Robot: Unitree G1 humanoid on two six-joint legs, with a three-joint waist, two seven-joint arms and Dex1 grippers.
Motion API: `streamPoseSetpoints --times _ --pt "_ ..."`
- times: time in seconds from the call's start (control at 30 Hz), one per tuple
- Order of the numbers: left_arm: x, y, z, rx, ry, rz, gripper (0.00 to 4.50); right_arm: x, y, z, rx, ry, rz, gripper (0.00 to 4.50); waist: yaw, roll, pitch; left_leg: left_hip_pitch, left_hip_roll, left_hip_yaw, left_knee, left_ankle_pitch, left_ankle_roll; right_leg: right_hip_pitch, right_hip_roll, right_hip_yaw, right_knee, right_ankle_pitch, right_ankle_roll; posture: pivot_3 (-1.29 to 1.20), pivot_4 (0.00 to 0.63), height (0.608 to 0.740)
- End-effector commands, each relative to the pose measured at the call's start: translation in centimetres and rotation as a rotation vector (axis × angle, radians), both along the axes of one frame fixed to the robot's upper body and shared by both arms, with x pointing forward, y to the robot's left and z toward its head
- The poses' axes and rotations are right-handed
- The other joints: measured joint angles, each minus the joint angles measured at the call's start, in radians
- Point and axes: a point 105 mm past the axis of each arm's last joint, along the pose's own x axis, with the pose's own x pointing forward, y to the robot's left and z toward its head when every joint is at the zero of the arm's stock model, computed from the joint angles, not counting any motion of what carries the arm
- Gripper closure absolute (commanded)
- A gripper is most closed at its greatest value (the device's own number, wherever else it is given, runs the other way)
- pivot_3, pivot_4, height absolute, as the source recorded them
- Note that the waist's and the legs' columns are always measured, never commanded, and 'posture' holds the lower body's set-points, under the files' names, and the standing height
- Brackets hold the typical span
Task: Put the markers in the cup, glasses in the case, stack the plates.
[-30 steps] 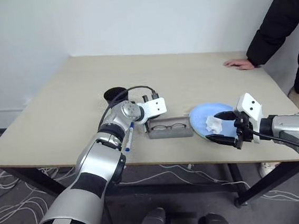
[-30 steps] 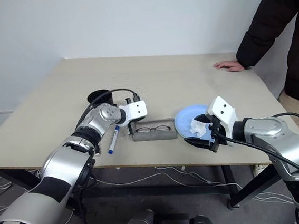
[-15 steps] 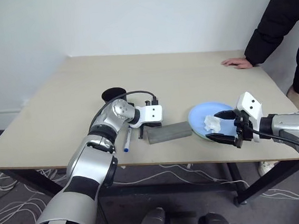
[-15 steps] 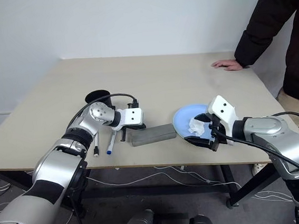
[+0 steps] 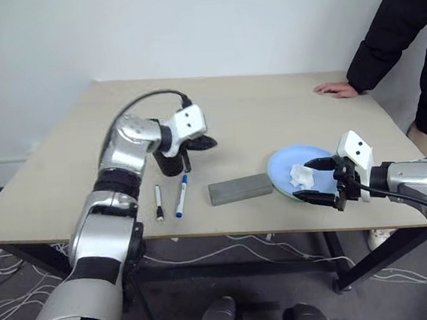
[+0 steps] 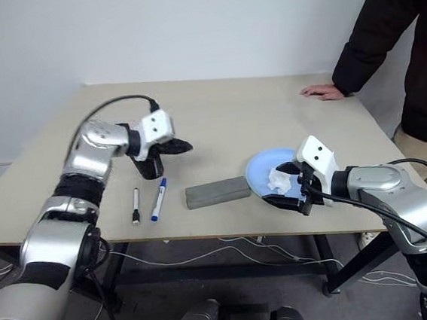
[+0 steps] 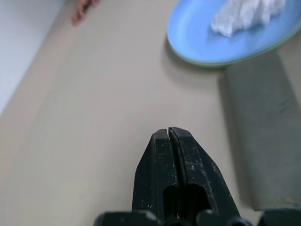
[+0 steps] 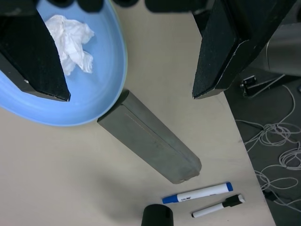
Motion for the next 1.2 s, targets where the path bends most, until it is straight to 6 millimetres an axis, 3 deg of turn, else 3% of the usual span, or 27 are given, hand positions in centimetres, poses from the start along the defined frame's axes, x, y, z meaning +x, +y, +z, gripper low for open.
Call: streamPoseSetpoints --times 0.03,0.07,0.17,0.27,0.4,0.53,0.57,0.6,0.63,0.67,0.7,0.73,0.77,0.8,0.83,0.87,0.9,0.93,1.0,1.03,1.07,1.1,1.13,1.2 --pt "-2.0 -0.4 1.2 -0.14 0.08 0.07 4.48 0.2 -0.2 1.4 0.002 -0.057 0.01 0.0 -0.004 0.0 0.0 0.0 0.0 0.0 0.0 0.0 0.0 0.0 0.0 0.0 0.0 0.0 0.0 0.0 0.0 0.701" --pt "-2.5 -0.4 1.2 -0.205 0.128 0.119 4.48 0.2 -0.2 1.4 0.001 -0.056 0.01 0.0 -0.004 0.0 0.0 0.0 0.0 0.0 0.0 0.0 0.0 0.0 0.0 0.0 0.001 0.0 0.0 0.0 0.0 0.701" --pt "-4.5 -0.2 0.7 -0.313 0.246 0.23 3.93 0.2 -0.4 1.3 -0.001 -0.051 0.013 0.0 -0.007 0.0 0.0 0.0 0.001 -0.001 0.002 0.0 0.0 -0.001 0.001 0.0 0.002 0.001 -0.001 0.0 0.0 0.701" --pt "-6.1 0.1 0.0 -0.337 0.283 0.326 2.89 0.2 -0.4 1.1 -0.006 -0.043 0.026 0.0 -0.011 0.0 0.0 0.001 0.002 0.0 0.001 0.0 0.0 0.0 0.002 0.001 0.002 0.003 -0.001 0.0 0.0 0.701" --pt "-5.3 1.9 0.5 -0.403 0.245 0.541 1.52 0.3 -0.5 1.1 -0.01 -0.041 0.034 0.0 -0.002 -0.002 0.001 0.001 0.005 0.011 -0.011 0.0 -0.001 -0.002 0.002 0.009 0.017 0.004 -0.003 0.0 0.0 0.701" --pt "-3.4 5.4 0.3 -0.43 0.151 0.823 0.1 0.4 -0.4 1.0 -0.016 -0.036 0.055 0.0 0.005 -0.01 0.003 0.008 0.024 0.073 -0.03 0.008 -0.012 -0.022 -0.001 0.028 0.037 -0.006 -0.017 0.0 0.0 0.701" --pt "-3.3 5.8 0.1 -0.431 0.163 0.856 0.03 0.5 -0.4 1.0 -0.018 -0.035 0.056 0.0 0.004 -0.006 0.002 0.008 0.032 0.082 -0.019 0.005 -0.018 -0.029 -0.008 0.024 0.037 -0.005 -0.021 0.0 0.0 0.701" --pt "-3.3 6.2 -0.3 -0.421 0.164 0.898 0.03 0.6 -0.5 1.0 -0.02 -0.034 0.059 0.0 0.003 0.005 0.0 0.007 0.037 0.06 0.02 -0.021 -0.044 -0.031 -0.022 0.004 0.037 0.0 -0.029 0.0 0.0 0.701" --pt "-3.2 6.5 -0.9 -0.425 0.176 0.941 0.03 0.6 -0.5 1.0 -0.022 -0.033 0.063 0.0 -0.006 0.012 0.002 0.017 0.043 0.028 0.064 -0.042 -0.034 -0.029 -0.03 -0.027 0.037 0.004 -0.035 0.0 0.0 0.701" --pt "-3.2 6.7 -1.3 -0.429 0.183 0.971 0.03 0.6 -0.5 1.0 -0.023 -0.033 0.067 0.0 -0.018 0.02 -0.002 0.015 0.043 0.01 0.081 -0.065 -0.033 -0.022 -0.036 -0.054 0.034 0.006 -0.034 0.0 0.0 0.701" --pt "-3.1 6.7 -1.8 -0.433 0.192 0.995 0.03 0.7 -0.5 1.0 -0.024 -0.032 0.069 0.0 -0.021 0.025 -0.005 0.009 0.043 -0.008 0.083 -0.067 -0.033 -0.01 -0.023 -0.072 0.013 0.014 -0.022 0.0 0.0 0.701" --pt "-3.1 6.6 -2.0 -0.437 0.198 1.007 0.03 0.7 -0.5 1.0 -0.025 -0.032 0.069 0.0 -0.026 0.012 -0.01 -0.002 0.045 -0.014 0.073 -0.066 -0.032 -0.008 -0.013 -0.072 0.011 0.018 -0.018 0.0 0.0 0.701" --pt "-3.1 6.5 -2.1 -0.439 0.203 1.013 0.03 0.7 -0.5 1.0 -0.025 -0.032 0.069 0.0 -0.026 0.006 -0.014 -0.004 0.04 -0.003 0.059 -0.066 -0.032 -0.008 -0.006 -0.06 0.056 0.015 -0.014 0.0 0.0 0.701" --pt "-3.1 6.5 -2.3 -0.438 0.208 1.031 0.03 0.8 -0.5 1.0 -0.026 -0.032 0.07 0.0 -0.028 -0.001 -0.013 -0.006 0.031 0.0 0.05 -0.066 -0.032 0.004 0.02 -0.036 0.09 -0.052 -0.03 0.0 0.0 0.701" --pt "-3.0 6.5 -2.7 -0.434 0.219 1.06 0.03 0.7 -0.5 1.0 -0.025 -0.032 0.071 0.0 -0.028 -0.007 -0.01 -0.004 0.016 -0.002 0.04 -0.066 -0.032 0.003 0.028 -0.013 0.094 -0.077 -0.039 0.0 0.0 0.701" --pt "-2.9 6.5 -3.0 -0.431 0.228 1.082 0.03 0.7 -0.5 1.0 -0.024 -0.032 0.072 0.0 -0.029 -0.009 -0.008 0.005 0.002 -0.002 0.022 -0.064 -0.034 0.002 0.029 0.005 0.087 -0.077 -0.043 0.0 0.0 0.701" --pt "-2.8 6.5 -3.4 -0.417 0.233 1.115 0.03 0.7 -0.4 1.0 -0.023 -0.032 0.072 0.0 -0.032 -0.011 -0.007 0.016 -0.002 0.002 0.009 -0.063 -0.036 0.007 0.019 0.007 0.081 -0.075 -0.048 0.0 0.0 0.701" --pt "-2.7 6.6 -3.7 -0.406 0.24 1.146 0.03 0.7 -0.4 1.0 -0.022 -0.032 0.073 0.0 -0.036 -0.008 -0.008 0.022 0.002 0.003 0.007 -0.06 -0.041 0.012 0.014 0.002 0.075 -0.072 -0.052 0.0 0.0 0.701" --pt "-2.5 6.4 -4.3 -0.401 0.258 1.19 0.03 0.6 -0.4 1.0 -0.019 -0.032 0.07 0.0 -0.048 0.0 -0.005 0.021 0.015 -0.005 0.026 -0.058 -0.044 0.023 0.007 -0.028 0.072 -0.068 -0.057 0.0 0.0 0.701" --pt "-2.5 6.2 -4.7 -0.388 0.265 1.198 0.03 0.6 -0.5 1.0 -0.02 -0.032 0.069 0.0 -0.053 0.01 -0.006 0.021 0.018 -0.012 0.029 -0.059 -0.044 0.032 0.007 -0.04 0.067 -0.066 -0.054 0.0 0.0 0.701" --pt "-2.5 6.1 -5.0 -0.37 0.275 1.205 0.03 0.6 -0.5 1.0 -0.022 -0.032 0.068 0.0 -0.056 0.011 -0.006 0.017 0.018 -0.025 0.026 -0.059 -0.043 0.042 0.018 -0.049 0.05 -0.058 -0.045 0.0 0.0 0.701" --pt "-2.5 6.0 -5.3 -0.356 0.285 1.215 0.03 0.6 -0.5 1.0 -0.022 -0.032 0.068 0.0 -0.055 0.006 -0.007 0.01 0.015 -0.029 0.009 -0.059 -0.043 0.043 0.031 -0.043 0.04 -0.053 -0.042 0.0 0.0 0.701" --pt "-2.6 6.0 -5.8 -0.343 0.298 1.236 0.03 0.5 -0.5 1.0 -0.021 -0.033 0.068 0.0 -0.051 -0.003 -0.006 0.012 0.009 -0.024 -0.002 -0.059 -0.043 0.044 0.039 -0.03 0.052 -0.056 -0.04 0.0 0.0 0.701" --pt "-2.6 6.0 -6.6 -0.327 0.342 1.274 0.03 0.6 -0.5 1.1 -0.022 -0.035 0.066 0.0 -0.05 -0.011 -0.001 0.025 -0.018 -0.024 -0.028 -0.054 -0.049 0.046 0.052 0.016 0.06 -0.073 -0.049 0.0 0.0 0.701"
